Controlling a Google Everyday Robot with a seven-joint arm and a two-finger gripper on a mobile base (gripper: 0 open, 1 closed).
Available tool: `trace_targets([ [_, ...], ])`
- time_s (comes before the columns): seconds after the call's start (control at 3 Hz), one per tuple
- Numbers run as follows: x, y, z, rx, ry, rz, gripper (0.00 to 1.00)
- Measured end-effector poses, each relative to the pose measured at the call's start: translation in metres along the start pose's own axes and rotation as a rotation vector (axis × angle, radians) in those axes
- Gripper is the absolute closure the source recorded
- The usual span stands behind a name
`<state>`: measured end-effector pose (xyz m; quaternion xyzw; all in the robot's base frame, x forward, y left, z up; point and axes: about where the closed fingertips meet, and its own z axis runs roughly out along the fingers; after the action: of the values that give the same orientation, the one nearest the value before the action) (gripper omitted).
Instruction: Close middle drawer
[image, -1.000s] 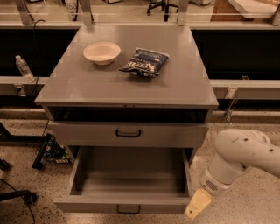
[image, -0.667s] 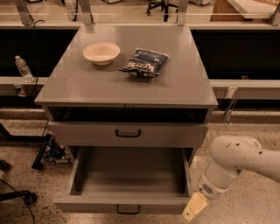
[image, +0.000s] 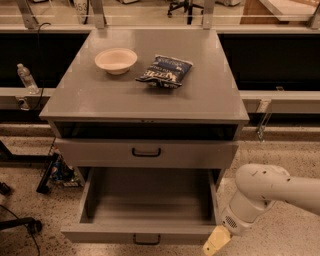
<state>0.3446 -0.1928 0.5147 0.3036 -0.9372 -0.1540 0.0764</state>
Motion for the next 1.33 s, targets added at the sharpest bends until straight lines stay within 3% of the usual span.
trace_targets([
  [0.67,0.002,0.014,0.025,-0.043,0.012,0.03,0.41],
  [1.0,0.003,0.017,0.044,-0.056,0.04,0.046,0.73],
  [1.33,0.006,0.014,0.06,-0.044,0.051,0.063,0.95],
])
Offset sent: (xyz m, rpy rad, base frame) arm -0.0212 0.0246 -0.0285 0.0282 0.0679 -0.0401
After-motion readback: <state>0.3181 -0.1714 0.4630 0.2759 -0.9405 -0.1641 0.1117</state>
